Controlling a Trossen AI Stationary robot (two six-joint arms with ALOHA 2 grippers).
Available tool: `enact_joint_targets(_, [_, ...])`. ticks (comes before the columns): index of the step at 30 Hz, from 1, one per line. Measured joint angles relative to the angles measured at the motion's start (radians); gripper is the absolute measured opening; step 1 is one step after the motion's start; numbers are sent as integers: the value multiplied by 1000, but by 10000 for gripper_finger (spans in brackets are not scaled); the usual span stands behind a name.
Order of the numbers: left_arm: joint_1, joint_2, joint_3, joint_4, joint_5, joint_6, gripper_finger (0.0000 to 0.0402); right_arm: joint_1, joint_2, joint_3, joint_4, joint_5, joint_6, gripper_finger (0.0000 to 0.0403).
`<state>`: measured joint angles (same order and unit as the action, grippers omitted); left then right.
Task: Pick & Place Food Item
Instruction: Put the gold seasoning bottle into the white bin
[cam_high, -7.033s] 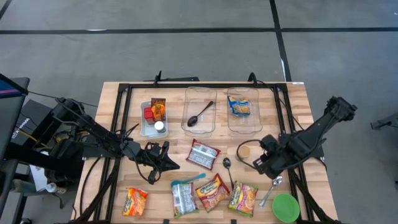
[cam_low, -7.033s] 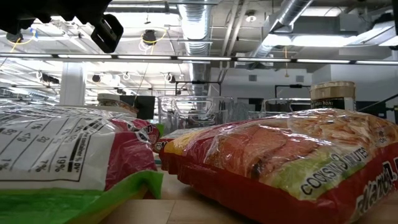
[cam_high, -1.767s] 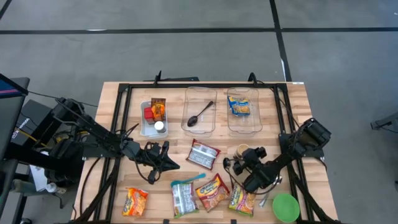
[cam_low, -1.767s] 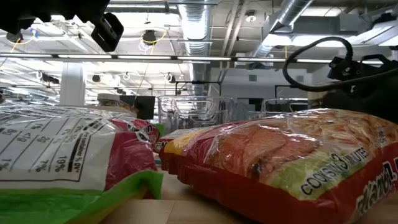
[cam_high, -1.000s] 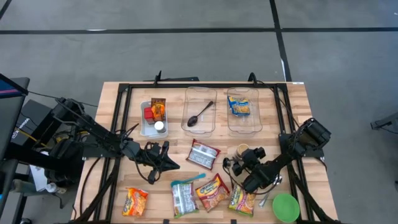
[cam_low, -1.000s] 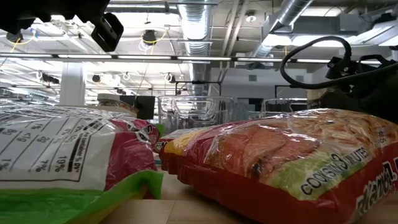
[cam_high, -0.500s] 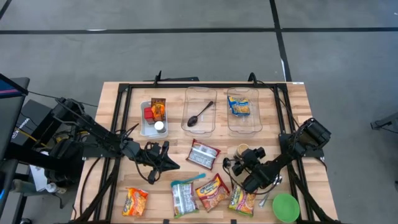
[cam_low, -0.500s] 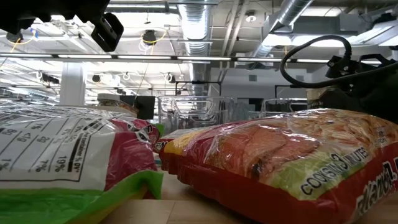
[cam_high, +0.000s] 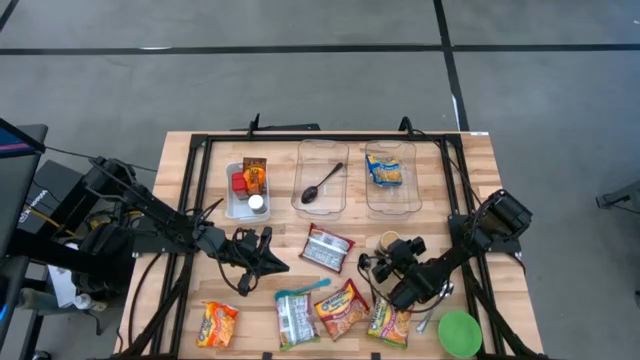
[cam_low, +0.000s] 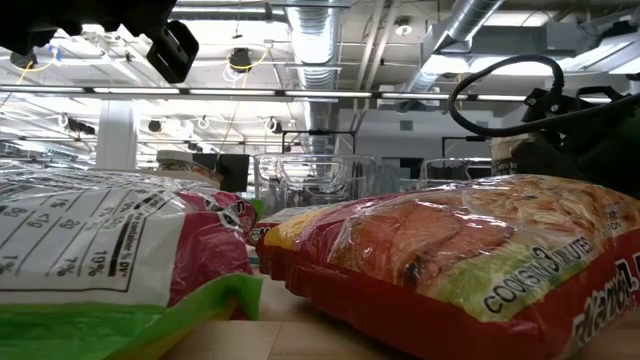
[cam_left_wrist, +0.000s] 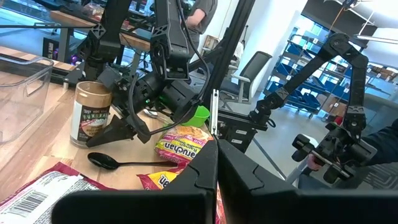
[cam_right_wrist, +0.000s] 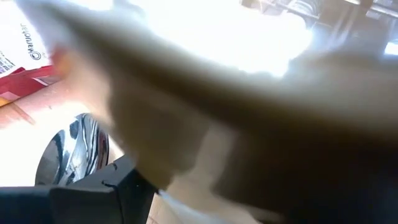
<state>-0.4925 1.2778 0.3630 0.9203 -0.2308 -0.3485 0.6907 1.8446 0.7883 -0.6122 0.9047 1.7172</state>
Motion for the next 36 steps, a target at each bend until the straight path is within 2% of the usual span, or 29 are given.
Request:
enact_joint_targets(10, [0,0,0,0,0,0,0,10,-2,0,-1,-5,0,282])
enact_joint_targets(18, [0,0,0,1,0,0,0,29,-87,0,-60,-26,2,282])
enact_joint_targets(24, [0,0,0,1,0,0,0,37,-216,0,-86,-28,-92,282])
enact_joint_targets(36, [0,0,0,1,0,0,0,34,-594,0,-28,-167,-345,281])
